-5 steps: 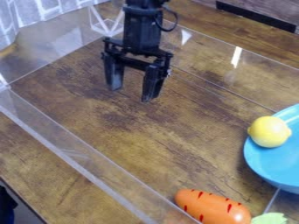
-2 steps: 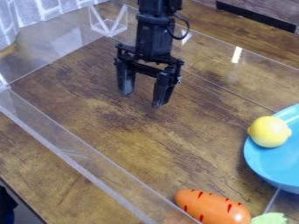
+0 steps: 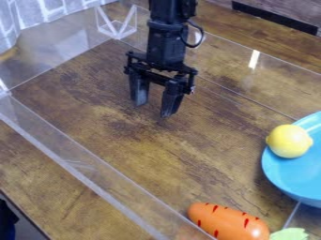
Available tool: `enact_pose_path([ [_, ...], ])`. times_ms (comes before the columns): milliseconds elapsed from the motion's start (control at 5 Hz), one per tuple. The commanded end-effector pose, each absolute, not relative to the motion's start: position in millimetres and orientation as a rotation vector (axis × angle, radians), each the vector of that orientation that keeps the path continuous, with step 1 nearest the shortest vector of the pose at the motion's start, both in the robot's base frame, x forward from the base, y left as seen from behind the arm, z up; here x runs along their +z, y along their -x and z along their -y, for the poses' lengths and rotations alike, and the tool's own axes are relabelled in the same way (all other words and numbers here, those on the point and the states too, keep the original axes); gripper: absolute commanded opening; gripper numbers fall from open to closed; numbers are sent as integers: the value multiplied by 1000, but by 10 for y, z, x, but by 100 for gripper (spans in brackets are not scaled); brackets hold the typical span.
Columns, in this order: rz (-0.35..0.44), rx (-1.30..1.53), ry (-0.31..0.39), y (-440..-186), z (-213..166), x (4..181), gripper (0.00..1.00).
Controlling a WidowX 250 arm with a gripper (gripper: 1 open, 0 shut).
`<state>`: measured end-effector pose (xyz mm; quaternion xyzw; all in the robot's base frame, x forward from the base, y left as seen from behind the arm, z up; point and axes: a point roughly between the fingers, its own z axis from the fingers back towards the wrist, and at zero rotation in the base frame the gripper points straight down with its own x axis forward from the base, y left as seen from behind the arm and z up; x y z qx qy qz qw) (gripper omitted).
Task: Put the purple eggplant on the blue tray
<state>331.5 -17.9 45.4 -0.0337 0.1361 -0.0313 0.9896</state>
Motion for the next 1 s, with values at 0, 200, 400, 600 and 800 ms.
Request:
enact_pose_path([
  [0, -211, -80, 61, -3410, 197, 638, 0],
  [200, -203, -94, 55, -3413, 232, 743, 0],
  [400, -194, -110, 46, -3415, 269, 855, 0],
  [600, -182, -129, 40, -3417, 317, 977, 0],
  [800, -162, -152, 28, -3419, 375, 1141, 0],
])
